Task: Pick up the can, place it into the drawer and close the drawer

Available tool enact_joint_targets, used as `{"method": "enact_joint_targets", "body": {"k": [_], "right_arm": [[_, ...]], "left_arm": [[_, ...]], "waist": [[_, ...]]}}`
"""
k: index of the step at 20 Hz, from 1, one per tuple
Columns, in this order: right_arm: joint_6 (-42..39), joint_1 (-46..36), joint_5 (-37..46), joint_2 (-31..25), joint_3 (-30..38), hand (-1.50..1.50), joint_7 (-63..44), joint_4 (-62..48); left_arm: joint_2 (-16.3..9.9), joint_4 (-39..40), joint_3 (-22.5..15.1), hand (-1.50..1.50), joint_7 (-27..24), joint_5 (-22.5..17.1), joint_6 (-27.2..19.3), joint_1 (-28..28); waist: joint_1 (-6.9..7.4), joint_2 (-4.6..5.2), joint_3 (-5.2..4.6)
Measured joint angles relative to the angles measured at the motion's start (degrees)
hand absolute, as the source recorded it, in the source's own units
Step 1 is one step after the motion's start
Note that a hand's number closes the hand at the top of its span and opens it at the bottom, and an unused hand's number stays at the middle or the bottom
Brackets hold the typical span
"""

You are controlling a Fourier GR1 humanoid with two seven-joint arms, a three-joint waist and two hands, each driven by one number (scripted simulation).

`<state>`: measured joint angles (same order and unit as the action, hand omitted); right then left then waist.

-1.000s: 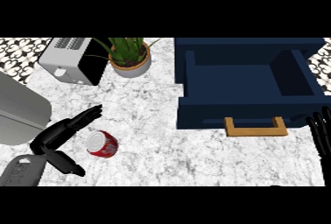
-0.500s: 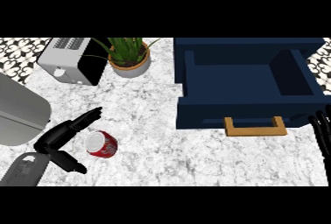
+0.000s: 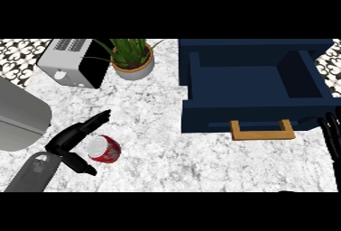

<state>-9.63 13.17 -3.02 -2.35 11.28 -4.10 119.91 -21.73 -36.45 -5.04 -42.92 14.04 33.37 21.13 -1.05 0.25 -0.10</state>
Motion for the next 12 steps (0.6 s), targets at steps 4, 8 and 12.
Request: {"method": "enact_joint_targets", "body": {"k": [4, 8, 12], "right_arm": [[-0.6, 0.0, -1.1, -0.8, 1.0, -1.5, -0.9, 0.7], [-1.0, 0.8, -0.8, -0.6, 0.9, -1.5, -0.5, 1.0], [-0.7, 1.4, -0.7, -0.1, 0.2, -1.5, -2.5, 3.6]], "left_arm": [[0.9, 2.9, -1.2, -1.5, -1.4, 0.6, -1.3, 1.4], [1.7, 5.0, -1.8, -1.5, -2.1, 0.6, -1.9, 3.0], [2.6, 7.7, -2.4, -1.5, -3.3, 1.0, -3.1, 4.2]], "waist": [[0.08, -0.04, 0.02], [0.16, -0.07, 0.04], [0.09, -0.06, 0.03]]}}
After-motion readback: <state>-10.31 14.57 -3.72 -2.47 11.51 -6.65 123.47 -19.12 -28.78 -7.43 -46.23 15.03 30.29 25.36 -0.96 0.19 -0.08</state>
